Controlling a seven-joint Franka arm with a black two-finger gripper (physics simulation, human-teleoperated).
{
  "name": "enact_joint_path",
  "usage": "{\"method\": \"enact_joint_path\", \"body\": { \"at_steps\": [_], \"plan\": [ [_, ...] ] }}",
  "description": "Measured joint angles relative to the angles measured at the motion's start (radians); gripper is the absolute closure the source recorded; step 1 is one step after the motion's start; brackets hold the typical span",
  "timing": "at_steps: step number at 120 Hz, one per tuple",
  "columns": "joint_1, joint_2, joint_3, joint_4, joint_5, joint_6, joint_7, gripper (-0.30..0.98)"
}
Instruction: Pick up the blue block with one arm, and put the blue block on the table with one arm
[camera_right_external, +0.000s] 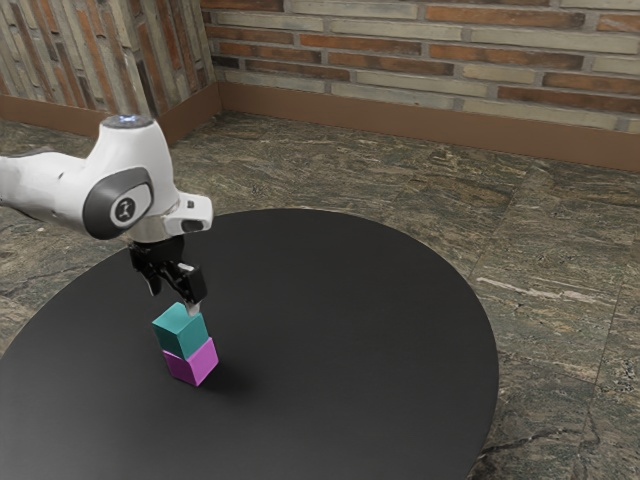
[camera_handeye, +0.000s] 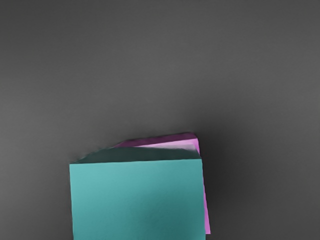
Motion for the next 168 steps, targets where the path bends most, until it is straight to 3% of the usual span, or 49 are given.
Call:
{"method": "enact_joint_path", "body": {
  "at_steps": [82,118,132,152,168],
  "plan": [
    [0.056,0.124,0.0,-0.003,0.0,0.101,0.058,0.0],
    [0.026,0.148,-0.001,-0.001,-0.007,0.114,0.067,0.0],
    [0.014,0.152,-0.001,-0.001,-0.009,0.117,0.069,0.05],
    [0.029,0.151,-0.001,-0.003,-0.01,0.119,0.073,0.25],
    [0.036,0.149,0.0,-0.002,-0.002,0.121,0.07,0.33]
  ]
}}
